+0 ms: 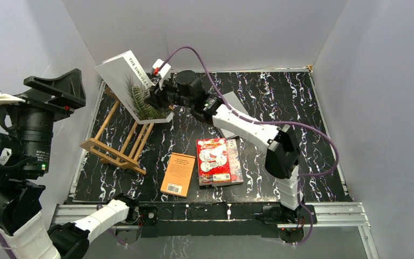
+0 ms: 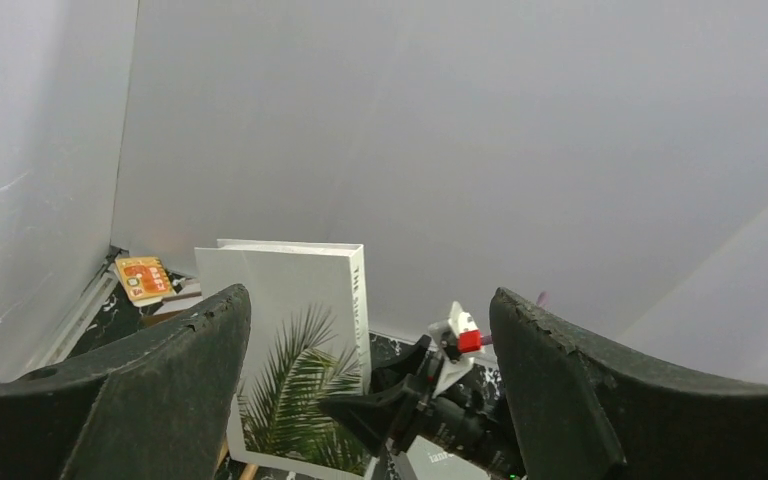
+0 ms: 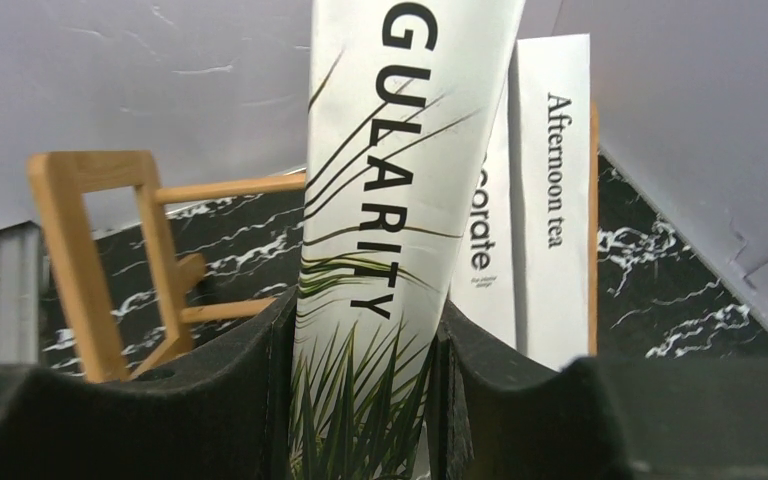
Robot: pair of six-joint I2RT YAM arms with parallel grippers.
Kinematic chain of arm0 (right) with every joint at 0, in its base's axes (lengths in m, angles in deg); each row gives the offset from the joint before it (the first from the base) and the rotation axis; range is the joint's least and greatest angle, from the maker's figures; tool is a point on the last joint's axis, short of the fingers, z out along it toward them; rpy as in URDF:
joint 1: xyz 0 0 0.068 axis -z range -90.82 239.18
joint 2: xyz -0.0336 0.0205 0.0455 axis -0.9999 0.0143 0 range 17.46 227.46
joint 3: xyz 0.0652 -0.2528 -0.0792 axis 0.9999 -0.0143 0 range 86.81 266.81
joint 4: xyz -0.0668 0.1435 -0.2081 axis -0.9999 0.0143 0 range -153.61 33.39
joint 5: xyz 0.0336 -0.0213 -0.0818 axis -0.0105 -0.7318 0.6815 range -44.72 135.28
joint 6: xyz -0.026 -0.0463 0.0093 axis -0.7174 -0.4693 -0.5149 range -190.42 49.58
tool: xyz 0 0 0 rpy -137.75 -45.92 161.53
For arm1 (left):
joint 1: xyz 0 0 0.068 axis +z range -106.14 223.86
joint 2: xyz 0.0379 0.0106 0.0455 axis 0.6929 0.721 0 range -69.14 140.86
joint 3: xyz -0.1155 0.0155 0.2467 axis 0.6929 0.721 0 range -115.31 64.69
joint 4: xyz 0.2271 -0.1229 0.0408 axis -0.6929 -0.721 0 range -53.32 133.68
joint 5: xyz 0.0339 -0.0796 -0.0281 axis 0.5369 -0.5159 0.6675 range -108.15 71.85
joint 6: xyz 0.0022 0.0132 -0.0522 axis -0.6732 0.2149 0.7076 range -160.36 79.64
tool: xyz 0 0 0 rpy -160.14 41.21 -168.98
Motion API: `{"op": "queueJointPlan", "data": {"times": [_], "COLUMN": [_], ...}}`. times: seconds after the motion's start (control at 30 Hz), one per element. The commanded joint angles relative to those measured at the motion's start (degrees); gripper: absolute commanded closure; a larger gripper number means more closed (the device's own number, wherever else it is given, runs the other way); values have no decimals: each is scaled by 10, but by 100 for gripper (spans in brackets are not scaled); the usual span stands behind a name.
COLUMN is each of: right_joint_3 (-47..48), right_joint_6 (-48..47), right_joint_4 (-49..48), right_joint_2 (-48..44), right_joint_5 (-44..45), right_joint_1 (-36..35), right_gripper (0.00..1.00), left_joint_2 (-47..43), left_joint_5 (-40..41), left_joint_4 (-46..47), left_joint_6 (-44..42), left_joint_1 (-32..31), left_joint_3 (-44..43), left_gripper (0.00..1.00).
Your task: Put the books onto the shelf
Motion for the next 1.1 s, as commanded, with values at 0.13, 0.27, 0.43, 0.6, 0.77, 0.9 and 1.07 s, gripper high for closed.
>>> {"op": "queueJointPlan", "data": {"times": [0.13,0.27,0.43,0.6,0.77,0.9,1.07], "right_joint_3": [150,214,186,198,227,210,220], "right_joint_6": [-112,-152,-172,-173,-183,-183,-190], "right_joint_4": [-37,-8,-55,-40,-3,-18,-22], "right_joint_2": [93,144,165,186,208,210,223], "right_joint_5": [-57,-71,-84,-93,-82,-71,-67], "right_joint_1": [3,3,4,4,6,8,9], "right_gripper": [68,69,69,68,66,64,61], "left_joint_2": [16,18,19,22,28,33,37], "left_joint_5": [3,-10,-17,-31,-37,-46,-53], "left_joint_4": [-13,-22,-17,-18,-30,-34,-37], "left_joint_6": [1,9,10,16,24,30,33], "left_joint_1": [2,2,2,2,2,2,2], "left_joint_3": [-15,-15,-6,8,9,10,10], "left_gripper": [14,13,13,13,13,13,13]}}
